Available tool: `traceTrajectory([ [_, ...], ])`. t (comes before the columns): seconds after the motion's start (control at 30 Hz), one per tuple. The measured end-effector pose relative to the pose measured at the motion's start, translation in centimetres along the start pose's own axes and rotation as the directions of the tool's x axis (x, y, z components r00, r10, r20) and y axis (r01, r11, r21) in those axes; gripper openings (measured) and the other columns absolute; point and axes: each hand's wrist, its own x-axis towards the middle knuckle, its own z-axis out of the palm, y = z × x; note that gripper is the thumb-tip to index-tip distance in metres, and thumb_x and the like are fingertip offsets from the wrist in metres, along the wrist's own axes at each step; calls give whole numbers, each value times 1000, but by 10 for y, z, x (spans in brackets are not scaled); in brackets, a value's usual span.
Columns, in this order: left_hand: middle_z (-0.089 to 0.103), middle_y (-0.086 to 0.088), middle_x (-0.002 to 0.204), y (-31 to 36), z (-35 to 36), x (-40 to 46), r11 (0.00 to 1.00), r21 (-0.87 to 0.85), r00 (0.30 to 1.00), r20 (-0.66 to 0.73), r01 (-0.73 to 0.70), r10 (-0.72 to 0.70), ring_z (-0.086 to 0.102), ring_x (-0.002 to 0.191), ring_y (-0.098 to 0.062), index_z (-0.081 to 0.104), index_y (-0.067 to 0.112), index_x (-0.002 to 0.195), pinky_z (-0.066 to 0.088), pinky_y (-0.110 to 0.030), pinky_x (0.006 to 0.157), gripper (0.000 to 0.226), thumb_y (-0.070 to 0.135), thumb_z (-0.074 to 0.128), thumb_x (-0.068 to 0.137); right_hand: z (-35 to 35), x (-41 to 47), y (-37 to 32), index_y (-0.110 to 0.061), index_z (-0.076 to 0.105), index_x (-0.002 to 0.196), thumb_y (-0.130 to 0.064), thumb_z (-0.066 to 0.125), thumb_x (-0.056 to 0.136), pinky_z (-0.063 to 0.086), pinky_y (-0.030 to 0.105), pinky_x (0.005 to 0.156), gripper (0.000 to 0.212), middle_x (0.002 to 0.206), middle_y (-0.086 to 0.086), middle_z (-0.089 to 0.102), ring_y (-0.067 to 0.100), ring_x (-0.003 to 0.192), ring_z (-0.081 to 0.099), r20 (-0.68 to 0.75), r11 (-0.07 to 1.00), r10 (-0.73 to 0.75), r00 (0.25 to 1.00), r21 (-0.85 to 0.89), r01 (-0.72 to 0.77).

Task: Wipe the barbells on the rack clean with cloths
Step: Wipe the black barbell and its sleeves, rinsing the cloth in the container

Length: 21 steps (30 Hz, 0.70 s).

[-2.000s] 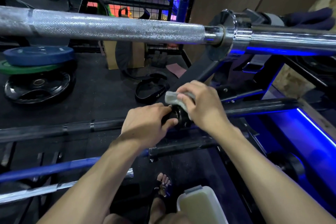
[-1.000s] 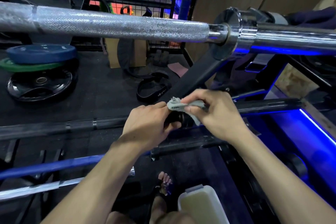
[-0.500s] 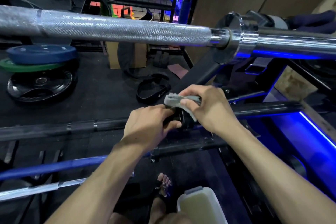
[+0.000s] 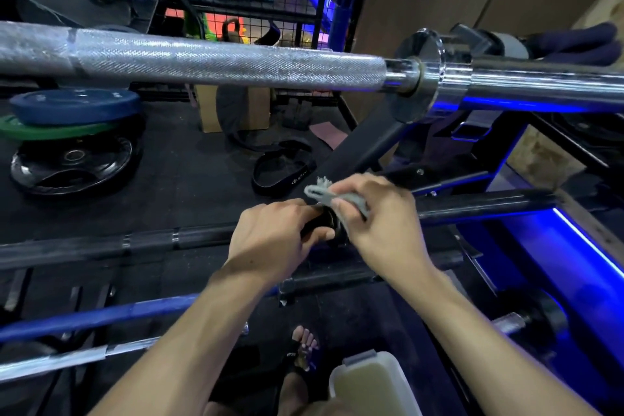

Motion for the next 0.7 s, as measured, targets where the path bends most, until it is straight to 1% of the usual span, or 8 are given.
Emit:
traceTrajectory([
  [0.03, 67, 16, 111, 0, 0, 0, 1000, -5, 1000, -1, 2, -2, 65, 100, -13, 62, 43, 120, 39, -32, 68, 44, 72, 42, 94, -1, -6, 0, -19, 75, 103, -13, 73, 89, 49, 24, 84, 16, 98, -8, 71, 10, 92, 63, -19, 999, -34, 999, 29, 35],
  [0.17, 65, 13, 104, 2, -2, -2, 1000, -3, 1000, 8, 2, -2, 64, 98, -13, 61, 42, 121, 35, -32, 65, 43, 70, 42, 96, 1, -3, 3, -17, 75, 100, -11, 72, 89, 51, 29, 84, 13, 94, -9, 69, 12, 90, 64, -106, 997, 40, 994, 69, -32],
  [0.3, 69, 9, 108, 1, -3, 0, 999, -11, 999, -1, 39, -39, 65, 101, -19, 64, 34, 110, 31, -32, 67, 29, 57, 55, 95, 11, -16, -8, -13, 73, 99, -6, 74, 86, 41, 16, 79, 15, 95, -4, 69, 15, 90, 59, -57, 994, -113, 992, 3, 113],
  [0.37, 67, 12, 107, 1, -1, 0, 1000, -18, 1000, 10, 17, -17, 64, 101, -16, 63, 37, 116, 36, -33, 67, 38, 66, 46, 96, 9, -8, -2, -14, 72, 98, -9, 71, 89, 44, 22, 78, 10, 91, -8, 66, 15, 88, 59, -136, 1000, -12, 991, 23, 15],
  [0.43, 65, 12, 104, 1, 0, 1, 1000, -22, 1000, 24, 11, -10, 64, 100, -14, 62, 39, 120, 40, -34, 67, 45, 70, 40, 96, 5, 0, 3, -16, 70, 96, -11, 68, 91, 46, 28, 80, 8, 90, -14, 62, 12, 89, 58, -145, 997, 72, 987, 23, -69],
  [0.53, 63, 13, 101, 0, 1, 1, 1000, -10, 1000, 25, 5, -5, 63, 98, -13, 61, 40, 120, 39, -34, 66, 45, 70, 38, 97, -3, 6, 11, -18, 71, 97, -11, 69, 90, 49, 31, 81, 11, 92, -12, 68, 13, 88, 61, -63, 998, 55, 996, 8, -55],
  [0.63, 63, 14, 101, 0, 2, 0, 1000, -25, 1000, 18, 2, -2, 63, 98, -13, 61, 40, 122, 46, -34, 70, 45, 70, 38, 97, -16, 17, 25, -20, 72, 94, -11, 71, 89, 53, 39, 78, 10, 88, -8, 71, 14, 82, 65, -162, 992, 127, 978, 15, -127],
  [0.7, 64, 13, 102, -1, 2, 1, 1000, -18, 1000, 15, 2, -2, 63, 99, -13, 61, 39, 121, 47, -35, 71, 46, 70, 37, 97, -16, 23, 20, -21, 73, 100, -11, 70, 90, 53, 35, 81, 14, 92, -8, 73, 13, 86, 66, -135, 992, 121, 983, 53, -115],
])
